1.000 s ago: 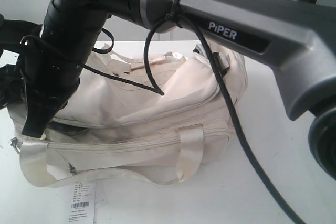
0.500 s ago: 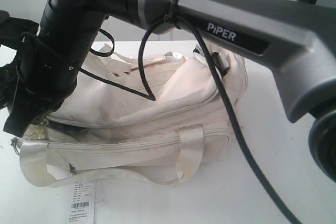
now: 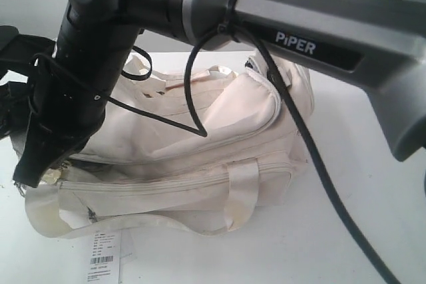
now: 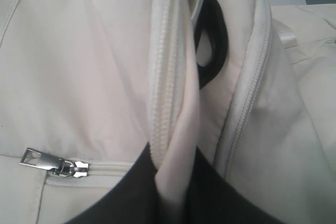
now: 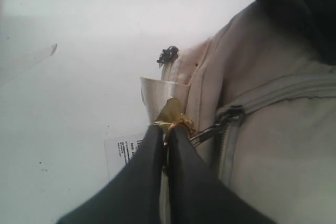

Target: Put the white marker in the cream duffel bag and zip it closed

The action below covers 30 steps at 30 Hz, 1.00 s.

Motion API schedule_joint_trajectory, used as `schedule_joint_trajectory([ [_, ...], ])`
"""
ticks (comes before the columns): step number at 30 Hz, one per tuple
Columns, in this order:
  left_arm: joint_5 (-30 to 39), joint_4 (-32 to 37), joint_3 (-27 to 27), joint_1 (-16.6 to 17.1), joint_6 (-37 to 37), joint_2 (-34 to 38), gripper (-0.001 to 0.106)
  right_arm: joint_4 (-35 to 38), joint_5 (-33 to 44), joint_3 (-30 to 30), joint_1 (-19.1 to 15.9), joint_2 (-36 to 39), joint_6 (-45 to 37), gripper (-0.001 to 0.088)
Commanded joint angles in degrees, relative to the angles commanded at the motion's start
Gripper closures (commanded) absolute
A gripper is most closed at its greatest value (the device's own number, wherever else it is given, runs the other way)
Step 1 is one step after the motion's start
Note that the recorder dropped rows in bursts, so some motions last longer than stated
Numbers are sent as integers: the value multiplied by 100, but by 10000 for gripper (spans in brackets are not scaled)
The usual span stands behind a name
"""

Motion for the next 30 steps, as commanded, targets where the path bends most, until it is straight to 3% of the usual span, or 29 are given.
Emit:
schedule_joint_trajectory([
  [8,0,-4,0,0,0,0,1053,-227,0,427,0,-281,0,868],
  [30,0,-13,0,0,23,0,1053,-318,0,439,0,-368,134,868],
])
